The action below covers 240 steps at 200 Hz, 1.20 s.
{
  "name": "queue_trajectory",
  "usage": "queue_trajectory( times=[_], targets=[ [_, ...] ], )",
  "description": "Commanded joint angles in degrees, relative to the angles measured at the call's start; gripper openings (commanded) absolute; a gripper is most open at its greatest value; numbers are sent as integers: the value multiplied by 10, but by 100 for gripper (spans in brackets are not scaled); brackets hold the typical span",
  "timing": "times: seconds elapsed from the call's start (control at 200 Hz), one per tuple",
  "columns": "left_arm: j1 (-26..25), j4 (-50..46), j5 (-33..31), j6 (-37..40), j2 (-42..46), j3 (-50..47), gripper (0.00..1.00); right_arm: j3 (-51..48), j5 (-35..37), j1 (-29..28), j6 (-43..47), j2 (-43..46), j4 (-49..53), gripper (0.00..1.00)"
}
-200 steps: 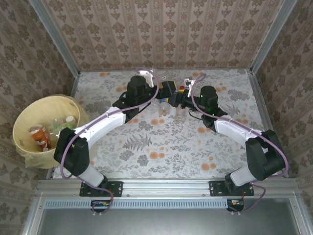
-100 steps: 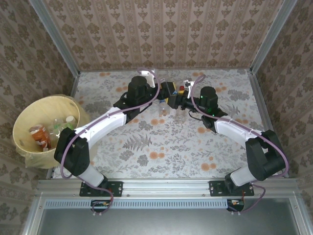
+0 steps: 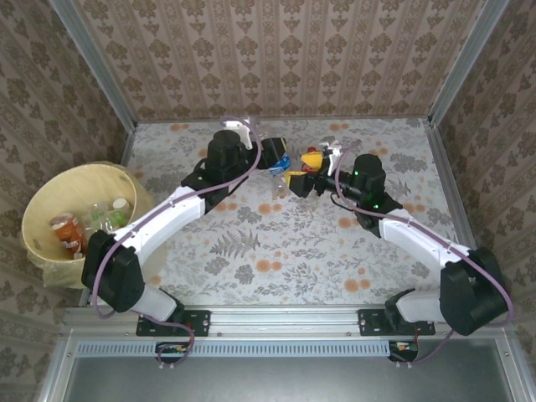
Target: Put the plastic bottles in the bin
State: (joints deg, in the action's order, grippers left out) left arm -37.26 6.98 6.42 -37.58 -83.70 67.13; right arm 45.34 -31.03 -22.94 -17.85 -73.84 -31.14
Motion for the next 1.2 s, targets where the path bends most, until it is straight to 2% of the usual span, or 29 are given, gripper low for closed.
queue_trajectory(
  times=[0.0,0.17,0.37,0.6,0.785,1.035,1.12,1.195],
  targets=[
    [8,-60,-58,48,45,0,62,-17,81,-3,43,27,27,100],
    [20,-170,-147,105,94,22,62,-18,166,-3,58,35,70,100],
    [38,-295,-247,166,148,55,63,-15,220,-3,47,22,85,100],
    [42,-418,-371,257,192,129,63,-3,227,-2,40,1,89,99],
    [42,-459,-469,316,225,167,64,5,228,-2,32,-13,88,100],
    [46,-555,-615,304,232,212,65,19,228,-2,24,-29,90,100],
    [63,-584,-662,293,235,213,65,26,225,-2,20,-36,91,100],
    [95,-605,-670,278,243,212,65,32,221,-2,17,-41,93,100]
  ],
)
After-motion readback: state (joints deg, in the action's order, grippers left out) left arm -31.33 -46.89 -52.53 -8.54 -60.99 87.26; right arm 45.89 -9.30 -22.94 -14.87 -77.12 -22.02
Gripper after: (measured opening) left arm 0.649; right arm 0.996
